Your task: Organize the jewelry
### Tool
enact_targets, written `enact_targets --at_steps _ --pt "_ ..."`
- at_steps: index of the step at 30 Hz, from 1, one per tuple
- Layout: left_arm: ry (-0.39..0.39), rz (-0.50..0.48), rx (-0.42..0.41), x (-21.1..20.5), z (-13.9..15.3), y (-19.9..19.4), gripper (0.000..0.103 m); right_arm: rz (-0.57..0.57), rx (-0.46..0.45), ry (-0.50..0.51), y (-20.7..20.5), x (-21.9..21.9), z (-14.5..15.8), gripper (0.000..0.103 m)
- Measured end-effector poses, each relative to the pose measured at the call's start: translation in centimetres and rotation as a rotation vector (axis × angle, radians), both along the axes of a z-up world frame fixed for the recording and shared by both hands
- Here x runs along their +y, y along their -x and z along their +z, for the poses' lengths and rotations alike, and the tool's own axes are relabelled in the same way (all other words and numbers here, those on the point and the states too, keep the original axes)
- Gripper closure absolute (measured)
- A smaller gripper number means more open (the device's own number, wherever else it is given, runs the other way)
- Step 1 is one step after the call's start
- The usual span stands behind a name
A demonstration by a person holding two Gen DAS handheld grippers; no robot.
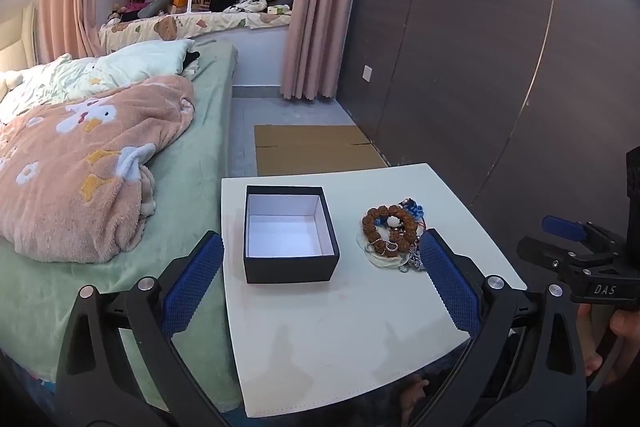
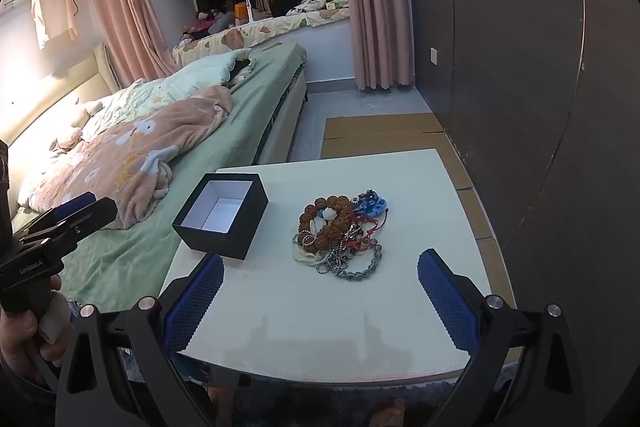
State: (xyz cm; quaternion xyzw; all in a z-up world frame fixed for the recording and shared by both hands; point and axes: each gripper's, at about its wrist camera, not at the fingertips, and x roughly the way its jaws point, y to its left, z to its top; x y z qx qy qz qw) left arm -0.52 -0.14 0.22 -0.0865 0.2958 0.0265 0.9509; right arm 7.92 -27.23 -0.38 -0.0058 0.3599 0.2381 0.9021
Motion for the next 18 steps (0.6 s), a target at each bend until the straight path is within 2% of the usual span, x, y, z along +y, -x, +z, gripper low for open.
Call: enact_targets --at_steps 18 --pt "0.000 0.002 0.000 -0.15 0.08 -0.11 0.005 -0.002 -0.004 -0.003 0.16 -0.18 0.41 0.008"
